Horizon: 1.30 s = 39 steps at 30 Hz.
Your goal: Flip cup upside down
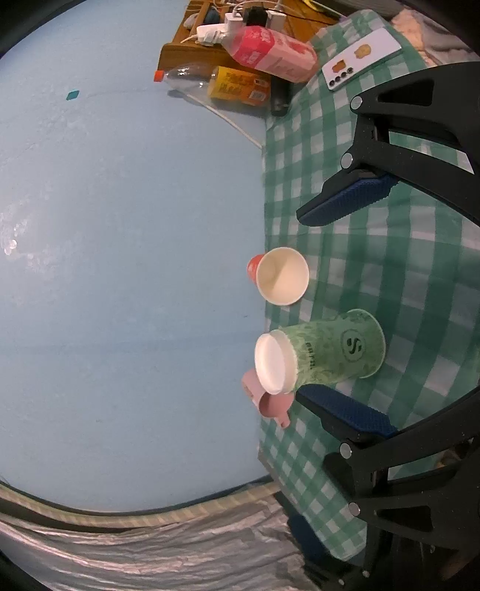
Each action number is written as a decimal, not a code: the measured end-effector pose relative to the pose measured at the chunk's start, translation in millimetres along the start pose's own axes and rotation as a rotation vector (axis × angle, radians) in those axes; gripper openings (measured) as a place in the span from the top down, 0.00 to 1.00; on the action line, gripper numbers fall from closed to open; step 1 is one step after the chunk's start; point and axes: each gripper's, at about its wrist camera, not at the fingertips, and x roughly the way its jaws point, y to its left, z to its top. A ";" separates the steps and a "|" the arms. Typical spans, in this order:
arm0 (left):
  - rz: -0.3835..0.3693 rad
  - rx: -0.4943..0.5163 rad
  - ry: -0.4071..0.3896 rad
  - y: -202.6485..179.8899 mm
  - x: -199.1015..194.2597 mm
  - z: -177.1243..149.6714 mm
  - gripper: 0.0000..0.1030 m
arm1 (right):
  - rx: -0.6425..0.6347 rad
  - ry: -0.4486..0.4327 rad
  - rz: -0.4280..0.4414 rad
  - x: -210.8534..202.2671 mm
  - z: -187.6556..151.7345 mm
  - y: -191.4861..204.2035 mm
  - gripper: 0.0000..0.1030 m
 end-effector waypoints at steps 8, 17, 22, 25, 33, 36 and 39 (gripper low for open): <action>0.002 -0.043 -0.008 9.4 -1.1 0.7 0.01 | -0.001 0.020 -0.001 4.8 -2.5 1.1 0.16; 0.013 -0.087 -0.016 17.4 -4.6 2.4 0.01 | -0.001 0.029 0.006 7.8 -4.3 2.1 0.16; 0.030 -0.071 -0.024 12.2 -7.4 2.8 0.01 | -0.005 0.039 0.010 9.7 -5.1 4.1 0.16; 0.045 -0.057 -0.034 9.5 -9.4 2.7 0.00 | -0.006 0.039 0.011 9.7 -5.3 4.9 0.16; 0.047 -0.058 -0.008 10.4 -4.9 2.5 0.00 | -0.008 0.046 0.012 10.5 -6.3 7.7 0.16; 0.051 -0.059 -0.007 10.9 -5.1 2.1 0.00 | -0.012 0.049 0.012 10.9 -7.0 8.7 0.16; 0.054 -0.057 -0.008 11.0 -5.1 1.9 0.00 | -0.010 0.051 0.014 11.2 -7.3 7.5 0.16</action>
